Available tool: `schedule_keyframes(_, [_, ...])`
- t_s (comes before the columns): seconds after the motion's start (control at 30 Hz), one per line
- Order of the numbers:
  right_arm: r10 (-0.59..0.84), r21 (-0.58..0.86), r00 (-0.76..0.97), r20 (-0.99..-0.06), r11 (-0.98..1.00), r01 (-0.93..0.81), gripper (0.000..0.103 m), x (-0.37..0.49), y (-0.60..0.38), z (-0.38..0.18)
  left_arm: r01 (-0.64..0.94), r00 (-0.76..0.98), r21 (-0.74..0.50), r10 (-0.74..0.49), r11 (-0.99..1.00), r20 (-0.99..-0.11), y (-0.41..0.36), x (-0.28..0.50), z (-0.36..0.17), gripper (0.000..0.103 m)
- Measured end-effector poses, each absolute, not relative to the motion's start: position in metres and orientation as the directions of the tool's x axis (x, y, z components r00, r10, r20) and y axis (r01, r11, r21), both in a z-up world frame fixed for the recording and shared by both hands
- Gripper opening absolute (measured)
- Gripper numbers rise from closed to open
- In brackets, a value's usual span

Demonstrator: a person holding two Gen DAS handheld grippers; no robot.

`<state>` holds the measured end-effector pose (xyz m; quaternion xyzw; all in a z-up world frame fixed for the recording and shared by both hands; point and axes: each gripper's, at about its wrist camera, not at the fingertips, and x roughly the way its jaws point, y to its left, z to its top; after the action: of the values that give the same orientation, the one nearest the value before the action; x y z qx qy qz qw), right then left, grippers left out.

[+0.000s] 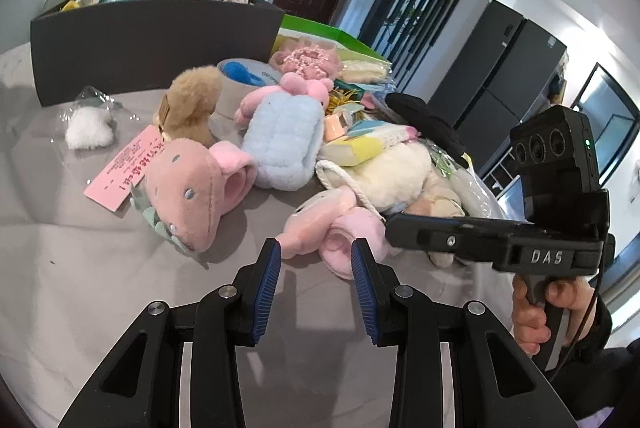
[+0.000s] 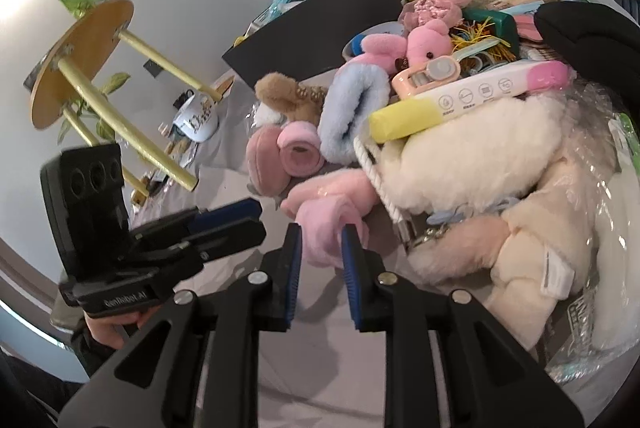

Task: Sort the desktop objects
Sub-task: 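Close both grippers on the pink plush slipper, then lift the pink plush slipper and carry it with both grippers to the dark box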

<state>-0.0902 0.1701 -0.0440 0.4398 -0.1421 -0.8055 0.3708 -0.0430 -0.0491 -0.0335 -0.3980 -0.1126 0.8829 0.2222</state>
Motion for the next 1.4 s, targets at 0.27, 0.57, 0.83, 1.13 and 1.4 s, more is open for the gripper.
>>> schedule_keyframes(0.27, [-0.715,0.555,-0.317,-0.623,-0.69,0.465,0.04,-0.113,0.163,-0.041,-0.315,-0.554,-0.388,0.499,-0.867,-0.666,-0.041,-0.053,-0.045,0.036])
schedule_keyframes(0.57, [-0.708,0.573,-0.263,-0.655,-0.693,0.438,0.045,-0.132,0.148,-0.05,-0.286,-0.529,-0.407,0.497,-0.868,-0.688,-0.045,-0.068,-0.063,0.036])
schedule_keyframes(0.83, [-0.713,0.568,-0.264,-0.649,-0.686,0.455,0.047,-0.131,0.143,-0.048,-0.297,-0.561,-0.392,0.491,-0.871,-0.666,-0.046,-0.062,-0.051,0.036])
schedule_keyframes(1.13, [-0.734,0.545,-0.313,-0.602,-0.665,0.511,0.046,-0.114,0.149,-0.023,-0.332,-0.611,-0.355,0.486,-0.874,-0.625,-0.046,-0.046,-0.025,0.036])
schedule_keyframes(1.4, [-0.748,0.524,-0.347,-0.566,-0.651,0.55,0.046,-0.1,0.145,0.001,-0.345,-0.649,-0.332,0.479,-0.878,-0.592,-0.05,-0.035,-0.001,0.036])
